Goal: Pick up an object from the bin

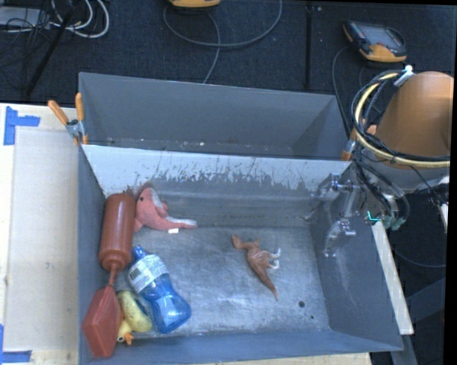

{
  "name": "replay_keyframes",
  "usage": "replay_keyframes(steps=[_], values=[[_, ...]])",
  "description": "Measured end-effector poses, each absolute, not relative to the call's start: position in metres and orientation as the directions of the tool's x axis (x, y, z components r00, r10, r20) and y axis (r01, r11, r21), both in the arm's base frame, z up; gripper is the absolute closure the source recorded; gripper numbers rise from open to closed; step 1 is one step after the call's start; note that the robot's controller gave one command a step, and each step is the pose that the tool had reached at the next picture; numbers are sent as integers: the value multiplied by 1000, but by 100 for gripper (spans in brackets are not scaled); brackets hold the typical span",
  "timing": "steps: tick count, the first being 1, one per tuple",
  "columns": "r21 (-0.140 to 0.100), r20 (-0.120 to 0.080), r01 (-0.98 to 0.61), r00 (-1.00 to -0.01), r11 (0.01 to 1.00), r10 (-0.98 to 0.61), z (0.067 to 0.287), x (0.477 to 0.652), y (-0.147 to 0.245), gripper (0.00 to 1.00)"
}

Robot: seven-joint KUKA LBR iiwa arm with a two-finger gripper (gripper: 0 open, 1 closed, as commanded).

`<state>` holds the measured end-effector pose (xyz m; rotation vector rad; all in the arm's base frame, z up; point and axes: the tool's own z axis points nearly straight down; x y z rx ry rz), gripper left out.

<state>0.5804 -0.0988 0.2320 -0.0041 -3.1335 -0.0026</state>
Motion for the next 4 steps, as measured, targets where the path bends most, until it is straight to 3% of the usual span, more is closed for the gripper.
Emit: replay_keyframes(steps=[1,2,3,4], values=[[0,1,0,-1000,1000,0,237,582,-98,0],[-1,-5,-9,-1000,1000,-9,168,589,-72,0],[0,5,196,-981,981,196,136,580,-56,0],[0,2,187,-982,982,187,130,571,-44,0]])
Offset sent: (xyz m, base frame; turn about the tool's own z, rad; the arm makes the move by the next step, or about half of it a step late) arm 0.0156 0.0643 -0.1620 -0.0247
